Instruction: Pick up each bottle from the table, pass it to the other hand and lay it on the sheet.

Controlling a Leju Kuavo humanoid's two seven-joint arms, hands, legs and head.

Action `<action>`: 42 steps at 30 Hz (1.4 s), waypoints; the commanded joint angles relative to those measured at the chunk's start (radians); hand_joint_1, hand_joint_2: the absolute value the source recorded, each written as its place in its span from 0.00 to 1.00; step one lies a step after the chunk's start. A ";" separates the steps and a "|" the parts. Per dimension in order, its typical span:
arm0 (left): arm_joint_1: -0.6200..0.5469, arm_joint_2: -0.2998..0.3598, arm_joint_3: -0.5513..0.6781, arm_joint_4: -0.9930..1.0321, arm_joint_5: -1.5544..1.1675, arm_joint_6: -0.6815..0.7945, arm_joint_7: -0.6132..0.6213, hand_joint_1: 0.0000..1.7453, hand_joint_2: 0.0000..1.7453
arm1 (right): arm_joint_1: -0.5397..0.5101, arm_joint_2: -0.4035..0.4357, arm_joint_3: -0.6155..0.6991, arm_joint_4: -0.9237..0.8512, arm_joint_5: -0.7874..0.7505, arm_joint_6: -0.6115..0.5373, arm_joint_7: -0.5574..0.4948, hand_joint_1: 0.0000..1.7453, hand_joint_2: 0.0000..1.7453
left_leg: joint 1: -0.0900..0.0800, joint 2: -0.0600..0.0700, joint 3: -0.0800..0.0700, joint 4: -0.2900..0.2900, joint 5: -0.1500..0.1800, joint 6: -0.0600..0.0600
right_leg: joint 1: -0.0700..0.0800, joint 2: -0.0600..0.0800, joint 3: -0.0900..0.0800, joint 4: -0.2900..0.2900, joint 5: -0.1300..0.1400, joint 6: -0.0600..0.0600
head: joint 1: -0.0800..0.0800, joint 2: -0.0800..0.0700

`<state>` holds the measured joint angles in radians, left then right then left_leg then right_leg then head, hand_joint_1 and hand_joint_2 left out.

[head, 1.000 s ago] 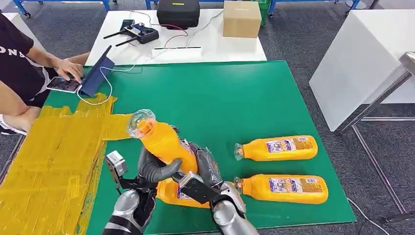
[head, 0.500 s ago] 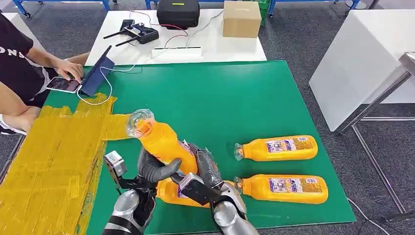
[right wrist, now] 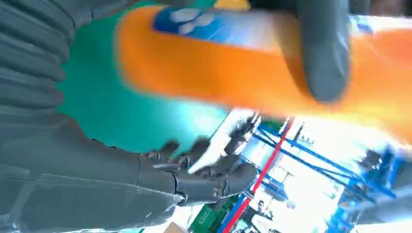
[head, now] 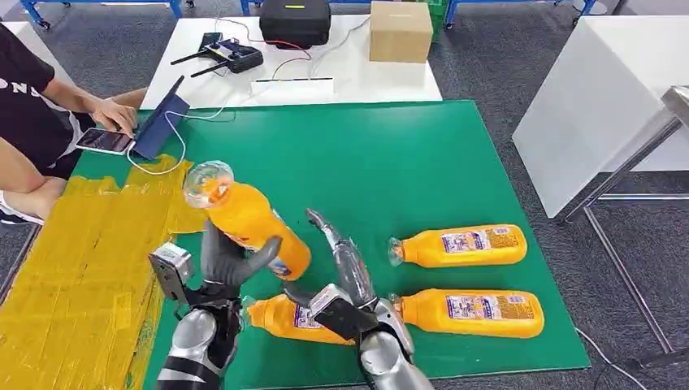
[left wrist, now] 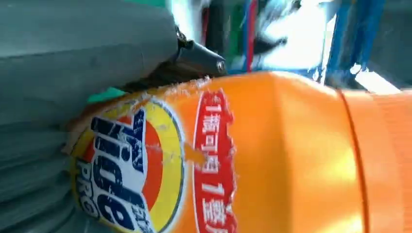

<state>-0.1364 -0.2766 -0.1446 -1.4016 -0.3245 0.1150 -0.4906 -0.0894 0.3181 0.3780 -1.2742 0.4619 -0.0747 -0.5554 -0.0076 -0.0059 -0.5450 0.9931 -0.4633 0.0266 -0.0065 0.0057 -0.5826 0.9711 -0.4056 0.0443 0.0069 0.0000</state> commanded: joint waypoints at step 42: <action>-0.429 0.397 0.300 0.925 -1.246 0.436 0.572 1.00 1.00 | 0.093 -0.130 -0.206 -0.311 -0.243 0.122 0.008 0.00 1.00 | 0.001 0.002 0.002 -0.001 0.001 -0.002 | 0.001 0.000 0.001 0.000 0.000 0.000 | 0.000 0.000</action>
<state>-0.4978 0.1183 0.1713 -0.6729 -1.5595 0.5623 0.0732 0.0393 0.2132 0.1999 -1.6514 0.2216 0.0443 -0.5436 -0.0067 -0.0040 -0.5454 0.9930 -0.4626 0.0258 -0.0056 0.0065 -0.5834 0.9719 -0.4056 0.0441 0.0069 0.0000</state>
